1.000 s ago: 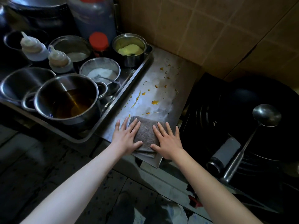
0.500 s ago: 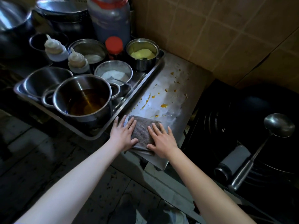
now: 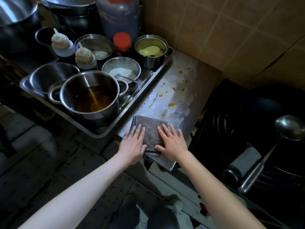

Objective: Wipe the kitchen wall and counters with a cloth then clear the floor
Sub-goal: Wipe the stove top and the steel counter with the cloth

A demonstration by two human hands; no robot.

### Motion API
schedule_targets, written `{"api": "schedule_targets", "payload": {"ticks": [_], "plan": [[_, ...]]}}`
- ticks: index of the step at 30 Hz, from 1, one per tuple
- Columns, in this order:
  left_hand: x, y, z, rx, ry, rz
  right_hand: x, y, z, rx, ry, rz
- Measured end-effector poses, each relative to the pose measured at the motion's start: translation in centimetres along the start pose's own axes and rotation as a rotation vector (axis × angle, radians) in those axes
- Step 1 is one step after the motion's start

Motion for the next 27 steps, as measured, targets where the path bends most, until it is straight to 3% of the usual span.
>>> {"api": "schedule_targets", "payload": {"ticks": [27], "plan": [[0.0,1.4,-3.2,-0.352,-0.089,0.050,-3.2,9.0,-3.1,-0.385,-0.270,-0.032]]}}
Point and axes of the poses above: each hand's wrist, its own y-axis towards the middle knuckle, its own x-axis out of the palm, z = x × y, the point moved 9 cm from there along y, towards the middle knuckle, and after that the axes turned 12 degrees about x, right-handed, at the moved point
